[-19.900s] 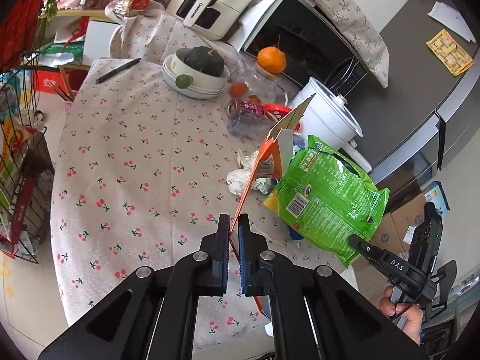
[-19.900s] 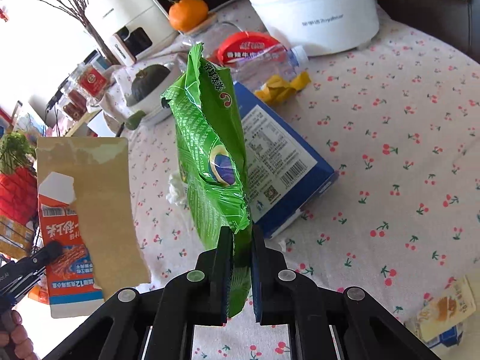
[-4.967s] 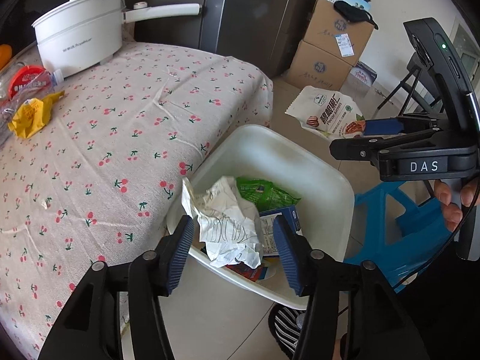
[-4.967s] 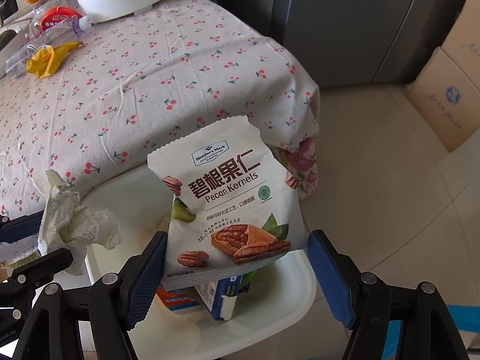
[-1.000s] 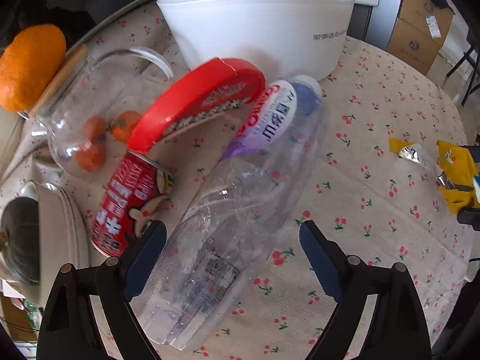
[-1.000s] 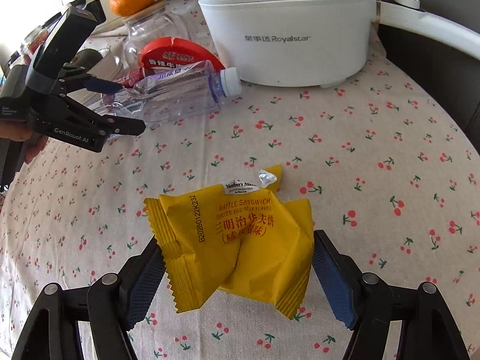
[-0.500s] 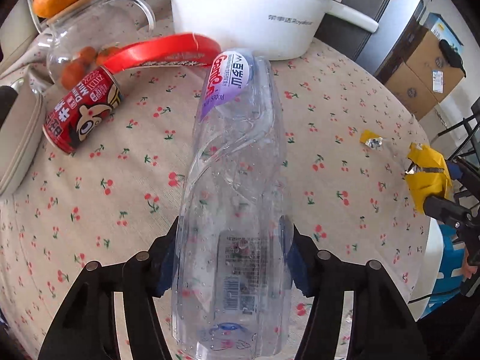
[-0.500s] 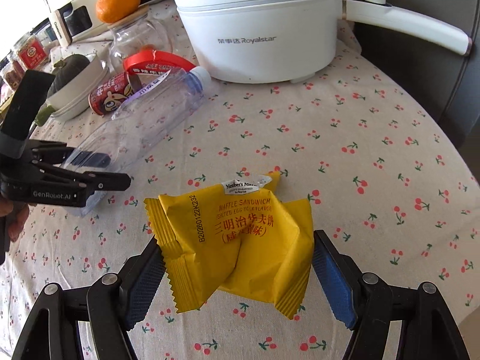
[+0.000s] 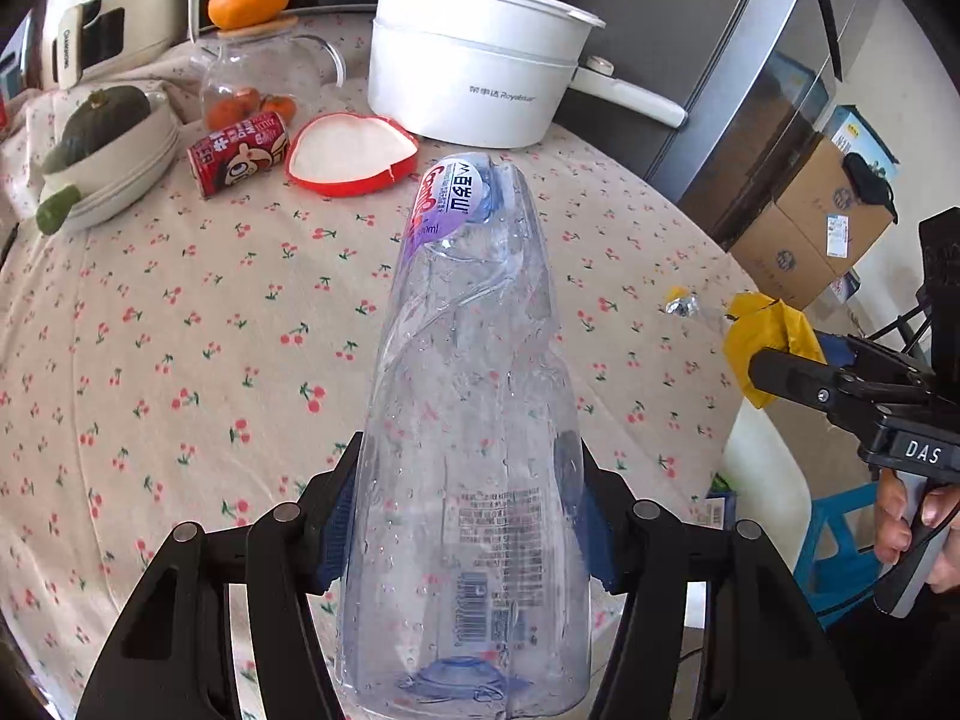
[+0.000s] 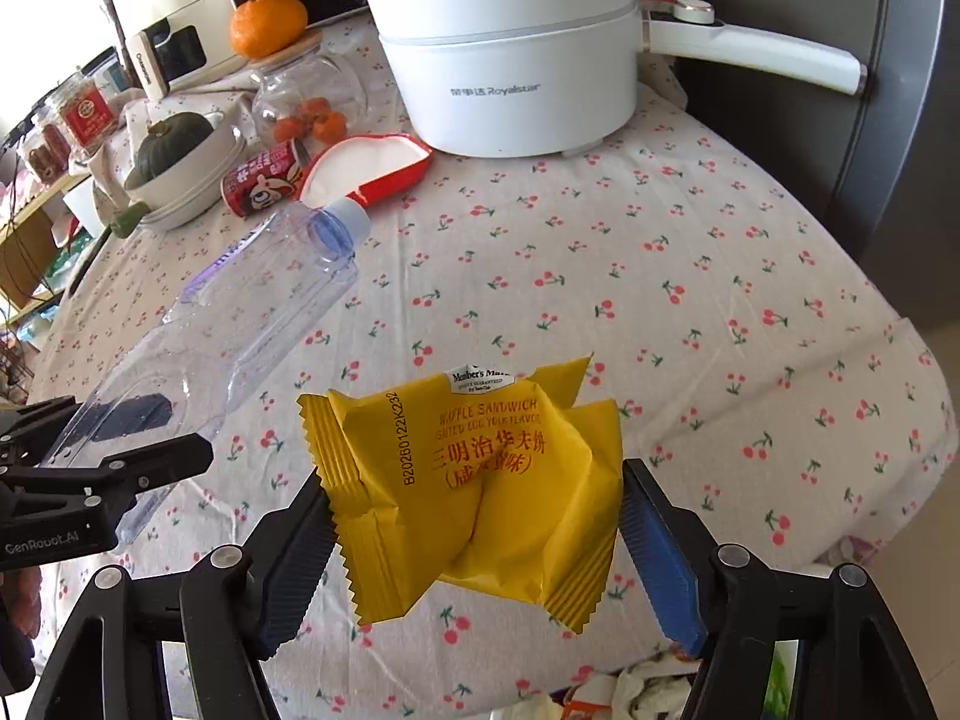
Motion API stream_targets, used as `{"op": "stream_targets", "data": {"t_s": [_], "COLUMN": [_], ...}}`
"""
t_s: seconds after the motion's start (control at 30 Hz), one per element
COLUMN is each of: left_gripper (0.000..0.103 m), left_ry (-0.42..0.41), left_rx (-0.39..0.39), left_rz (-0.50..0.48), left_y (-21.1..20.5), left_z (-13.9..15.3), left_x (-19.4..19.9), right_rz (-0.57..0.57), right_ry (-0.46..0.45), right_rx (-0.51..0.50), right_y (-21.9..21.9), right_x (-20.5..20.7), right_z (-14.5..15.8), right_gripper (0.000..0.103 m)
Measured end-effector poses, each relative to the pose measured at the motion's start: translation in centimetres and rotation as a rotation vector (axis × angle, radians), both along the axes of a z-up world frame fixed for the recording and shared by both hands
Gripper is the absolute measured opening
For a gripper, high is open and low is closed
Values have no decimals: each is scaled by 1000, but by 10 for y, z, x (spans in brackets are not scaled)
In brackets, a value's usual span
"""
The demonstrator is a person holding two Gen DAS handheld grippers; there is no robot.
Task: Collect trash
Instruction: 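Carry the bottle and yellow packet over the bin and open both tools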
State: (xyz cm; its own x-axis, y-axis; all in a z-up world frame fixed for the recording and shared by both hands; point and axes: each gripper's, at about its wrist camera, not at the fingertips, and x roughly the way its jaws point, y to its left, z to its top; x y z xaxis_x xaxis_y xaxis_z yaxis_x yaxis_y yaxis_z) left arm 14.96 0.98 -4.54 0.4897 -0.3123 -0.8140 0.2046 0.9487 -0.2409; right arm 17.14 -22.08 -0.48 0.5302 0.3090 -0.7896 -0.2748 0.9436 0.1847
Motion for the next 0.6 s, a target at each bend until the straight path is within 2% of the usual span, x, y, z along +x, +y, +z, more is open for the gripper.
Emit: {"op": "stream_targets", "data": {"t_s": [0.13,0.27,0.43,0.6], "left_gripper": [64,64,64,64], "left_ry": [-21,-30,-45,2], "left_rx": [-38,-38,-23,-51], "left_rz": [-7,-43,-148,-241], "left_y": [-4,-19,-45,-79], "left_z": [8,15,23,19], "left_x": [-33,-52,-74,-86], "right_rz": [-10,-34,-73,-144], "right_ry": [2,16,37,71], "right_rx": [14,26,-1,-28], "right_y": [-6,-18,-43,-80], "right_x": [-20,-36,-54,-67], "right_z": [2,2,6,2], "right_gripper": [77,77,77,77]}}
